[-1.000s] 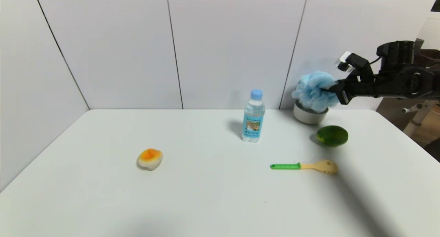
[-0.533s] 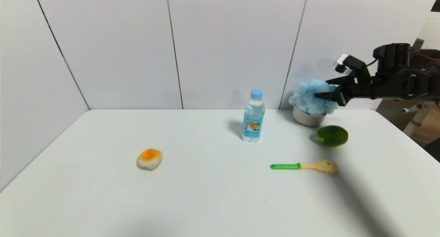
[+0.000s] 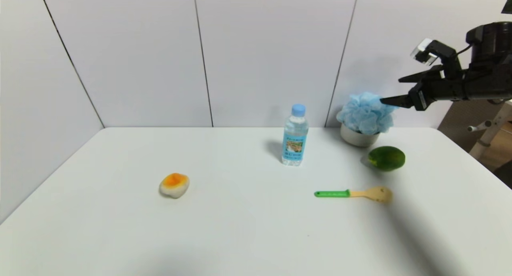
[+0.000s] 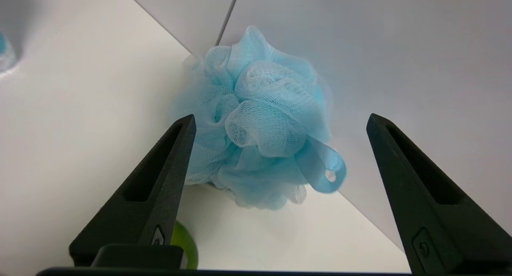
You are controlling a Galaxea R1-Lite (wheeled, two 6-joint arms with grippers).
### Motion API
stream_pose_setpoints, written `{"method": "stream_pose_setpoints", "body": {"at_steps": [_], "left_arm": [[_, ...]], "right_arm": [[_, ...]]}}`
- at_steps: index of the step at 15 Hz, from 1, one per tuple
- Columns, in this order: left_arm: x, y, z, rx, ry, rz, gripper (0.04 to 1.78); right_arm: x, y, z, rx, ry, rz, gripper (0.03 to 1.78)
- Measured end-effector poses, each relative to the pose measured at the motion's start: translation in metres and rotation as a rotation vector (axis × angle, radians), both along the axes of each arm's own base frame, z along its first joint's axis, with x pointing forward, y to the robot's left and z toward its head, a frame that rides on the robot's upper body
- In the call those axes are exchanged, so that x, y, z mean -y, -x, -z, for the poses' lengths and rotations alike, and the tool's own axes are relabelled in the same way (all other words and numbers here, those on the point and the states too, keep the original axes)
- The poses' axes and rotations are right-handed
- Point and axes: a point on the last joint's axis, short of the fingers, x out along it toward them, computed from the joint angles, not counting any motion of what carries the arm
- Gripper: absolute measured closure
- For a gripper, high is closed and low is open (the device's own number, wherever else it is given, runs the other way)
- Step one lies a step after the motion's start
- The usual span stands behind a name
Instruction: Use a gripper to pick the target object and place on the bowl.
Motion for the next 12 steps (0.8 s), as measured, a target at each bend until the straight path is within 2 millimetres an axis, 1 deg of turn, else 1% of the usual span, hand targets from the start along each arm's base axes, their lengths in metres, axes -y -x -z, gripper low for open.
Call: {"method": "stream_pose_setpoints", "body": {"at_steps": [3, 5, 6, 9, 12], "left_arm": [[0.0, 0.0, 0.0, 0.0, 0.0, 0.0, 0.13], [0.0, 0.0, 0.0, 0.0, 0.0, 0.0, 0.13], [0.0, 0.0, 0.0, 0.0, 0.0, 0.0, 0.13], [0.0, 0.0, 0.0, 0.0, 0.0, 0.0, 0.13], [0.0, 0.0, 0.0, 0.0, 0.0, 0.0, 0.13]], "right_arm": [[-0.002, 0.039, -0.036, 0.012, -0.056, 0.039, 0.25], [-0.004, 0.073, -0.053, 0.024, -0.1, 0.07, 0.22], [-0.005, 0.093, -0.058, 0.023, -0.12, 0.089, 0.2], [-0.006, 0.159, -0.059, 0.018, -0.171, 0.153, 0.17], [-0.013, 0.224, -0.048, 0.024, -0.224, 0.224, 0.15]]}}
